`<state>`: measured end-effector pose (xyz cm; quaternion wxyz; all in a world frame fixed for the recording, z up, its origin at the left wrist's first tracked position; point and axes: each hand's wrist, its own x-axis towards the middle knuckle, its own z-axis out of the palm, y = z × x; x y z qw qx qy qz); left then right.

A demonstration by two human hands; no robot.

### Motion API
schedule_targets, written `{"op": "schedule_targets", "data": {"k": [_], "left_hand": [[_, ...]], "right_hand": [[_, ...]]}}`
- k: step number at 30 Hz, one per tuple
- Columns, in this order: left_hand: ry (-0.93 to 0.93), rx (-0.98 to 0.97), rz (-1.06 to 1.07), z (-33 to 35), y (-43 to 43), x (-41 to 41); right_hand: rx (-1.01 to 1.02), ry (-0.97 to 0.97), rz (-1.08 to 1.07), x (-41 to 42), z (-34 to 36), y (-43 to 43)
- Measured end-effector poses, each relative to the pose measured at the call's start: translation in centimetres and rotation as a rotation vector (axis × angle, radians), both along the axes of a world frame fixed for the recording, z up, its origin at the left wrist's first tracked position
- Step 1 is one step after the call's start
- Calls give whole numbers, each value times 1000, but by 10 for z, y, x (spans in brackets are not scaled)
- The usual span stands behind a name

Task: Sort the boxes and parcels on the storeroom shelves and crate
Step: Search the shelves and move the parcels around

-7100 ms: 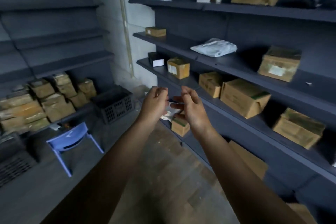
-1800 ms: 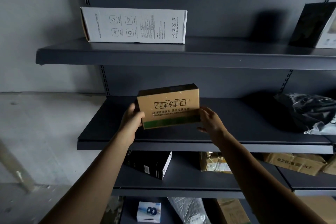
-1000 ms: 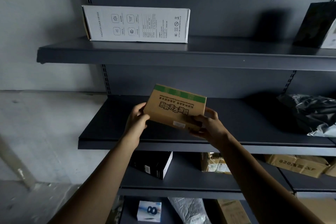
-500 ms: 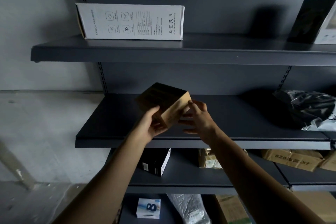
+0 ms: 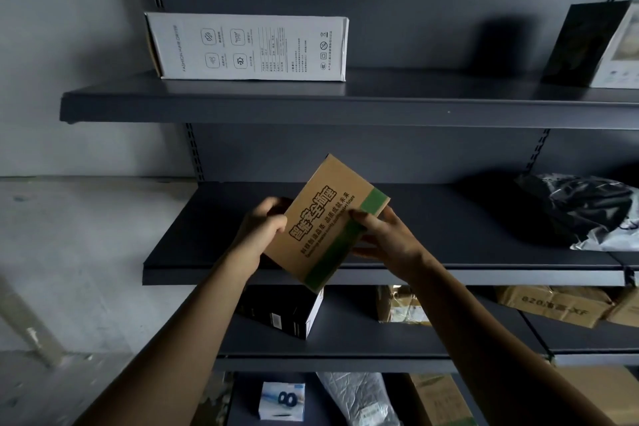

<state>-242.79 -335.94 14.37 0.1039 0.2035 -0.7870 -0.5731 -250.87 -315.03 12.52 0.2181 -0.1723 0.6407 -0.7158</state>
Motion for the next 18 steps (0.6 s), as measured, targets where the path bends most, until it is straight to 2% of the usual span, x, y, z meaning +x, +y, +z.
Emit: {"op": "schedule_targets", "data": {"k": [4,7,11,15,18], "left_hand": [[133,-63,94,3,3,-7],[225,-59,218,-1,5,-13],[231,18,288,3,16,-12],[216,412,160,14,29,-8],[230,499,95,13,27,-10]], "right_hand": [[-144,59,-106,3,4,-7],[-110,155,-157,9,14,-12],[124,523,-296,15,17,-27],[387,923,-487,20,5,-42],[543,1118,-481,23,-1,-49]]}}
